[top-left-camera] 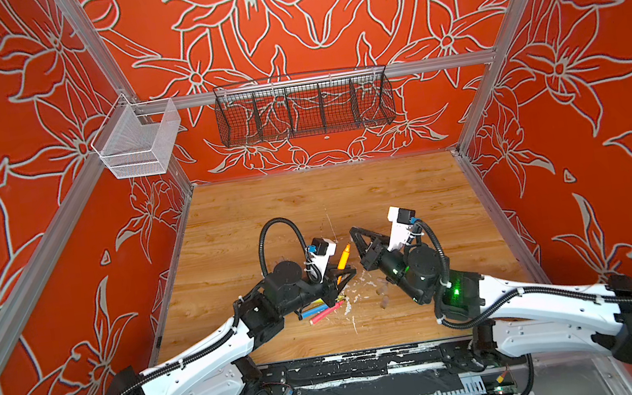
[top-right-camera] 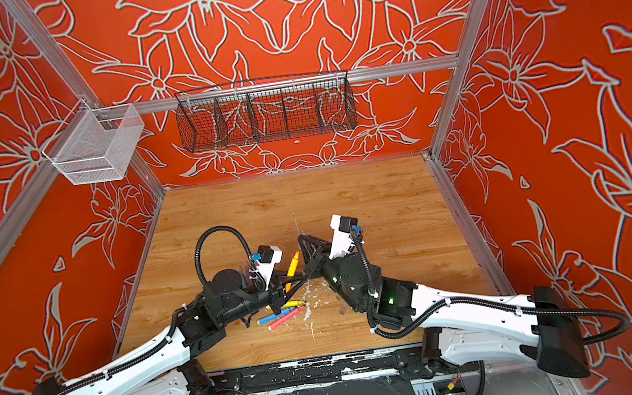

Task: Insert the pens into the pen caps
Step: 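Lower the cap in the right gripper down over the orange marker tip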

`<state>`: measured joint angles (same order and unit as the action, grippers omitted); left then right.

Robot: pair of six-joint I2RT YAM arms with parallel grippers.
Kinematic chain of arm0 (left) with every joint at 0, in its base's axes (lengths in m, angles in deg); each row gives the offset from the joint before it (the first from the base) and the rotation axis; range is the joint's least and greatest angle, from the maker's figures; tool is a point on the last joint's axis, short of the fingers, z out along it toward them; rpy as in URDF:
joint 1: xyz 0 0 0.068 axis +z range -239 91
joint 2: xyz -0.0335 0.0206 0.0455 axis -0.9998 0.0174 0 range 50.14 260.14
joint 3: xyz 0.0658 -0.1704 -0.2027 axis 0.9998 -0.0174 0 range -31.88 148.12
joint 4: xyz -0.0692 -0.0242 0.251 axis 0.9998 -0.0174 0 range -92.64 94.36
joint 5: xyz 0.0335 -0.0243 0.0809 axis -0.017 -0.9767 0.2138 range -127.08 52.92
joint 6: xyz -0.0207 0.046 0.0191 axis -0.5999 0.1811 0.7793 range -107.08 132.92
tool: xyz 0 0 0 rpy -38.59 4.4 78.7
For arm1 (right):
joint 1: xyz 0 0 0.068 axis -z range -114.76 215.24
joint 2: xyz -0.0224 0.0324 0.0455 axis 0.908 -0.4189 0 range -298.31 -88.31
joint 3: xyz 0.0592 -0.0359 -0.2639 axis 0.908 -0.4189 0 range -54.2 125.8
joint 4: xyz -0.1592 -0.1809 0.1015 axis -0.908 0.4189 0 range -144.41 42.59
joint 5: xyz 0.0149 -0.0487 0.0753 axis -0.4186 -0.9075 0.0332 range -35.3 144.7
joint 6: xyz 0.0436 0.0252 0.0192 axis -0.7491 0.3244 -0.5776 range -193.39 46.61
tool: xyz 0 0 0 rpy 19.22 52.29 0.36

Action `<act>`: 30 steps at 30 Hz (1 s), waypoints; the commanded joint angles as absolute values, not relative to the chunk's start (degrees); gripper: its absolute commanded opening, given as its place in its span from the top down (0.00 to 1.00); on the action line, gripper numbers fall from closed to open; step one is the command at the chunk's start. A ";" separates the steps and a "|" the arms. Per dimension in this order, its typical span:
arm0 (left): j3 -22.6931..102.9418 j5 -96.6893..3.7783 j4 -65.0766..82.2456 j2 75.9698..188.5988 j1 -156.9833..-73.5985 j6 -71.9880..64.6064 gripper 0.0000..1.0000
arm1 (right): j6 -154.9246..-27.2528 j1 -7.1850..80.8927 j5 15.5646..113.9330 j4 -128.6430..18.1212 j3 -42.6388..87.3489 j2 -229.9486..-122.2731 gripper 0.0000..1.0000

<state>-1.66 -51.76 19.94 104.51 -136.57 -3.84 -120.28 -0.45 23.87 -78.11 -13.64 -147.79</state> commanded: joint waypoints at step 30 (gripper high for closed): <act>-2.88 -53.64 23.30 102.84 -133.52 -9.49 1.00 | -125.06 -9.60 30.82 -90.35 -22.66 -152.44 1.00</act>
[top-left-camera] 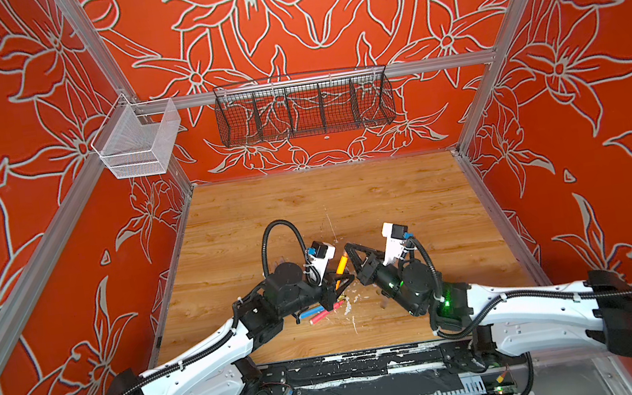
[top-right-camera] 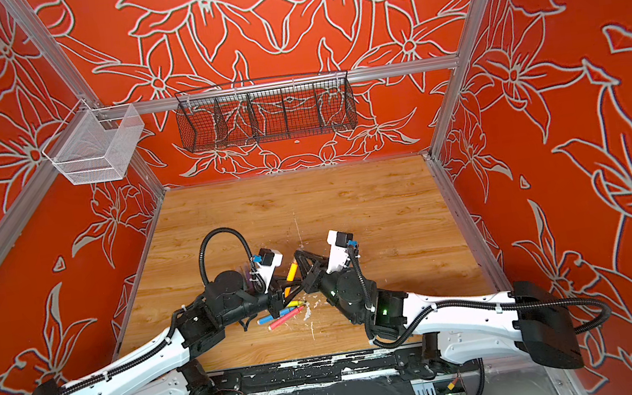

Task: Insert the pens into the pen caps
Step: 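Lower the cap in the right gripper down over the orange marker tip, then press the cap down onto the orange marker with the right gripper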

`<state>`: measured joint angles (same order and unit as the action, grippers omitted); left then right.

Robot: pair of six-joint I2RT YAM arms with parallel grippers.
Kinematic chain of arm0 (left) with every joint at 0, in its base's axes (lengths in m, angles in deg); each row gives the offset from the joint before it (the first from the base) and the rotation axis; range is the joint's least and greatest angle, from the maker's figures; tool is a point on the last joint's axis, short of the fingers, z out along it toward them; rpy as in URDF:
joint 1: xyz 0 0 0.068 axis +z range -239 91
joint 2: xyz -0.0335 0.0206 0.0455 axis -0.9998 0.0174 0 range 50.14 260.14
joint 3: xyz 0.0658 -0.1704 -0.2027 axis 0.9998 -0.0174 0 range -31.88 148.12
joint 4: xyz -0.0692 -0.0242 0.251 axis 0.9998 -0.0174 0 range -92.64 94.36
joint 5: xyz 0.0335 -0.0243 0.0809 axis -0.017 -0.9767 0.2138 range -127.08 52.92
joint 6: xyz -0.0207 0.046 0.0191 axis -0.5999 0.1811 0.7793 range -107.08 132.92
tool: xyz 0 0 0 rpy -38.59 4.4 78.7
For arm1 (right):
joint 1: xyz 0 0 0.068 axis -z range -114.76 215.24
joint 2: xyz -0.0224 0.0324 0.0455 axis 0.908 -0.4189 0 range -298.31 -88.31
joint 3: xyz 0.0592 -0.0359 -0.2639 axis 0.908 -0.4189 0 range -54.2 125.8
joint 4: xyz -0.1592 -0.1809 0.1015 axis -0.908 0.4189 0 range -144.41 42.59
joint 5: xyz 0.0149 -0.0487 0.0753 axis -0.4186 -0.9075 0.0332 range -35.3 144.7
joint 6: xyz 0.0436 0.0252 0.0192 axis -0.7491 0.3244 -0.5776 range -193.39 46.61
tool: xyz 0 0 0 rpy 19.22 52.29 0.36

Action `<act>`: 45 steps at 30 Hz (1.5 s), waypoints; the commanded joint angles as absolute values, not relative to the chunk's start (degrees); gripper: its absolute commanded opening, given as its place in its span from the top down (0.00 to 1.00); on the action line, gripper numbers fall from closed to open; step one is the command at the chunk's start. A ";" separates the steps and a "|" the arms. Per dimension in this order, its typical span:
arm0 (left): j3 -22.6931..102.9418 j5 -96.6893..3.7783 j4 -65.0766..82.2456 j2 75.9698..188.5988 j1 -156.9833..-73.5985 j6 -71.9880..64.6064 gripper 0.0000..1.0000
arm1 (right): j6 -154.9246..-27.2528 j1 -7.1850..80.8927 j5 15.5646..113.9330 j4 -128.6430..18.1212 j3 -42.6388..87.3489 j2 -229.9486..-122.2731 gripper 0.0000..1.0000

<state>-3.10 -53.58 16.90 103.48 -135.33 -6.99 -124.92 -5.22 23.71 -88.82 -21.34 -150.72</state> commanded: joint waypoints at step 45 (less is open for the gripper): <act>-5.42 -57.67 26.67 101.47 -131.14 -7.47 1.00 | -118.82 4.81 42.10 -64.87 -0.28 -156.43 0.57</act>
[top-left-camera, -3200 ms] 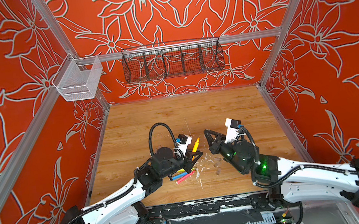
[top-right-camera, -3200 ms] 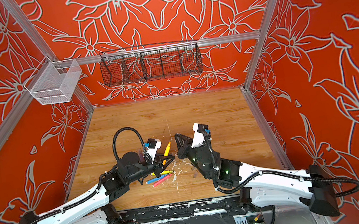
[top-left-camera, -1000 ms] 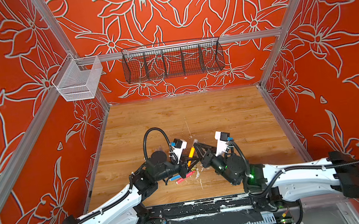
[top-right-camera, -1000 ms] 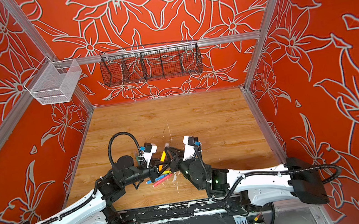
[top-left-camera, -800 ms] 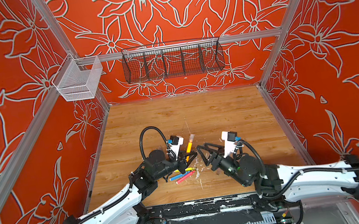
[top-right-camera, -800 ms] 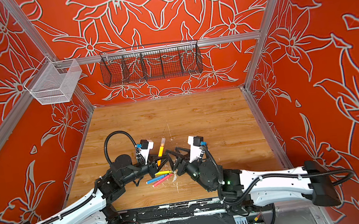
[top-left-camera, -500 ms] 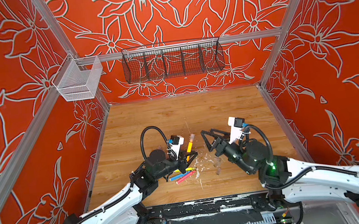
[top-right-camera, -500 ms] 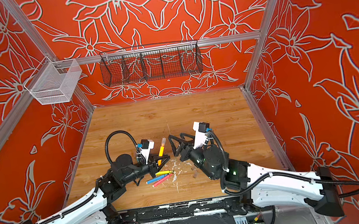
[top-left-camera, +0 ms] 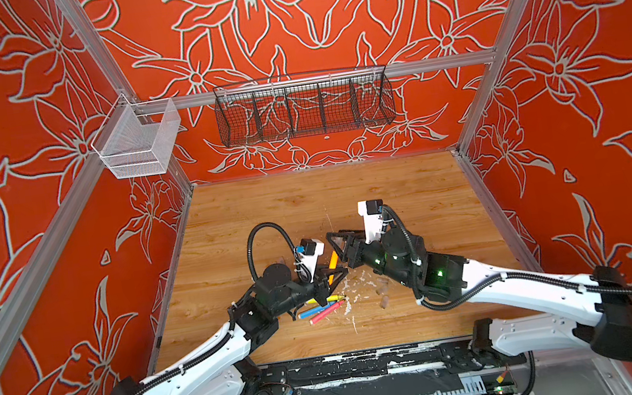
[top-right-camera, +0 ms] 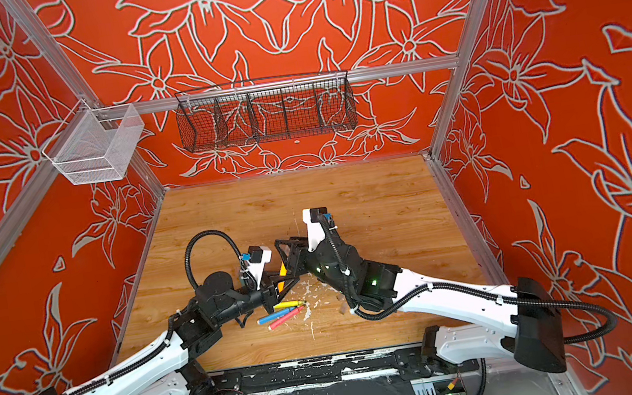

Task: Insert the pens into the pen caps
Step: 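Press the cap down onto the orange marker with the right gripper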

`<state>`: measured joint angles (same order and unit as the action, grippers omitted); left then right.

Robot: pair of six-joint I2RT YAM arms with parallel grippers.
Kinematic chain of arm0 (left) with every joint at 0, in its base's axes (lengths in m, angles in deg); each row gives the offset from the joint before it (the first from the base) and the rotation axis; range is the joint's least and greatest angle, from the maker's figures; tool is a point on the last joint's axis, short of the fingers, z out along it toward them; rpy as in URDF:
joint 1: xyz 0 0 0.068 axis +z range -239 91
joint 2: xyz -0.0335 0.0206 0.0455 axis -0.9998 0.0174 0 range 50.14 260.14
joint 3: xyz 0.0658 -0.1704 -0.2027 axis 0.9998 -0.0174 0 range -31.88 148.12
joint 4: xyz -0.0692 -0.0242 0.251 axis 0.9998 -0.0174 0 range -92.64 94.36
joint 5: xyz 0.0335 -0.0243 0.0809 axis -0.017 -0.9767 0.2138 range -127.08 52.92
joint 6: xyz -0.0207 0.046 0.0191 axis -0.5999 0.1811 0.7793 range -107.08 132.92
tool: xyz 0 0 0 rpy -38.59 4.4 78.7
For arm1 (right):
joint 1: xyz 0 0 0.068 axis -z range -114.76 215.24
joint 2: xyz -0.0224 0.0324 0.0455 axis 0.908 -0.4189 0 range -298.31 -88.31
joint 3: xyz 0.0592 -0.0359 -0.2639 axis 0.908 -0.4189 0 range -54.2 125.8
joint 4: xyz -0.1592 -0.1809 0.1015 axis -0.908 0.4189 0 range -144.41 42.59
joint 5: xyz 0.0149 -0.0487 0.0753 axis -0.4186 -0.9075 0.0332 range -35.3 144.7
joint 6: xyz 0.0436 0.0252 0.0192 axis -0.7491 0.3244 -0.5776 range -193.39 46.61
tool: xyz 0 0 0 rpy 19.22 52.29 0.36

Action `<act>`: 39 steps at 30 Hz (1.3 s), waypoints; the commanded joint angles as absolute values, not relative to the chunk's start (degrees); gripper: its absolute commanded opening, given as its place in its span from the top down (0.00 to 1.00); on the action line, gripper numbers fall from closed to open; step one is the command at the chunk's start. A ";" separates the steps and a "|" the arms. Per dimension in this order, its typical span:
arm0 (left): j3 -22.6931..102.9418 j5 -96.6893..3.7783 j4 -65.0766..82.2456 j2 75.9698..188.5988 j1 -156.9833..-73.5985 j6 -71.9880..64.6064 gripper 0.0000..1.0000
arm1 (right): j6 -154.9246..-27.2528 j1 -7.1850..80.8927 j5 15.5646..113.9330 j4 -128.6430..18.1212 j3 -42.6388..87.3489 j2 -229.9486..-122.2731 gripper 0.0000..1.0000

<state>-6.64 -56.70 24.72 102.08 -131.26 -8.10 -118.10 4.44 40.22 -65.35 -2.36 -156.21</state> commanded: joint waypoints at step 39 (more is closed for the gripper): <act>22.05 -52.15 17.36 108.24 -120.91 -11.29 1.00 | -115.94 -14.26 43.42 -78.03 -9.83 -159.37 1.00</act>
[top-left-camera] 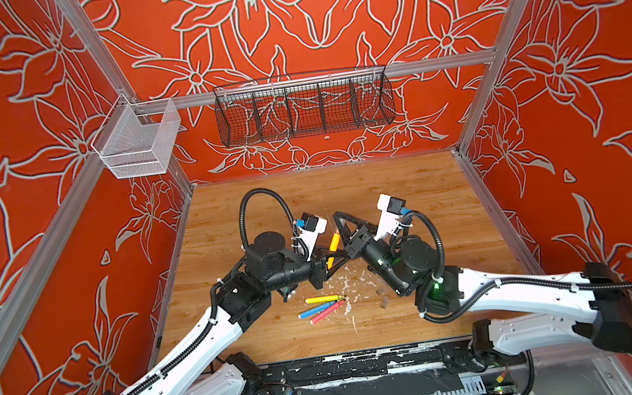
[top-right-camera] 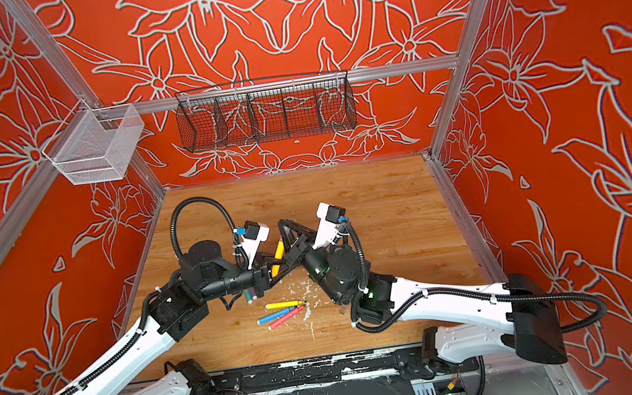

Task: Insert the pens into the pen caps
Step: 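Press the cap down onto the orange marker with the right gripper, then open the right gripper and withdraw it while the left lowers the capped orange marker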

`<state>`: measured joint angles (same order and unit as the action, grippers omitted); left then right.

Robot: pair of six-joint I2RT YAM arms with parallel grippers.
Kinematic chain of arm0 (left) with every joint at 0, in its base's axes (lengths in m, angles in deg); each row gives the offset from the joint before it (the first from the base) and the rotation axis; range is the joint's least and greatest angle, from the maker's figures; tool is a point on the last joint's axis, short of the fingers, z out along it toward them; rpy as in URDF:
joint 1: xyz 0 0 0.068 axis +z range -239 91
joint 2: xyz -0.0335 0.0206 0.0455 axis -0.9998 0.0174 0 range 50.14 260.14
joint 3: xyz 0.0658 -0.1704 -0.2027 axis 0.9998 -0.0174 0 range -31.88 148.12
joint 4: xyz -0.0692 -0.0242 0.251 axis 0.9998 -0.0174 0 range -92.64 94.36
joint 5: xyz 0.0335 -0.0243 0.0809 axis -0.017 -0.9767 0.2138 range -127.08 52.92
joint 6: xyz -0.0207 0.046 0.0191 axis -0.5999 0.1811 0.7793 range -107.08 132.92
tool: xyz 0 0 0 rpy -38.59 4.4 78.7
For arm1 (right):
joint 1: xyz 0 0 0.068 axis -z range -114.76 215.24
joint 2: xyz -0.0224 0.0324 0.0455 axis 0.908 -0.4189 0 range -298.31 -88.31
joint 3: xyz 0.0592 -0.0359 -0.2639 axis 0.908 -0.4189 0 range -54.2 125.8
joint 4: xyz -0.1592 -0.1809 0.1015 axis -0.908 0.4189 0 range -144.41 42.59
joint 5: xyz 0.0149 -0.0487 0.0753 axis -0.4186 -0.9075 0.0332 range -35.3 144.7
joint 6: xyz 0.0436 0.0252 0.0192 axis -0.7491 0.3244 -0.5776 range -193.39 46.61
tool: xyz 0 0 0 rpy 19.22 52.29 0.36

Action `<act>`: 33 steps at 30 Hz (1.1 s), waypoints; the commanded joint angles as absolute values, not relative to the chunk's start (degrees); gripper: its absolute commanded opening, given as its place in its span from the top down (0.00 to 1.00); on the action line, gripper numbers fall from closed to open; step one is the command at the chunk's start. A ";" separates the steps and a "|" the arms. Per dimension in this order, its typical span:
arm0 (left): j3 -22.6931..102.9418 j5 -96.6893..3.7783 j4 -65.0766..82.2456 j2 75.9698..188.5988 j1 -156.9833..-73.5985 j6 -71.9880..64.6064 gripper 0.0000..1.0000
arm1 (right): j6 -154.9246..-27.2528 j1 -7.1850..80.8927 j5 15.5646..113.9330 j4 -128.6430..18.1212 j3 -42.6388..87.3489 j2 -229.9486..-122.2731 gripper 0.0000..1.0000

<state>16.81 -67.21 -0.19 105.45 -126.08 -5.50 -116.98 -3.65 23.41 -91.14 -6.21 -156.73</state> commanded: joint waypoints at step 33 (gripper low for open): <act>21.18 -7.00 -24.63 144.31 -129.72 -35.09 1.00 | -99.86 -8.21 -9.72 -27.30 -24.84 -105.84 0.33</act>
<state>22.84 -10.69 -22.09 142.72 -129.84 -30.96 -101.44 -10.25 -9.73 -29.26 -26.06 -104.84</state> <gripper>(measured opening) 0.149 0.662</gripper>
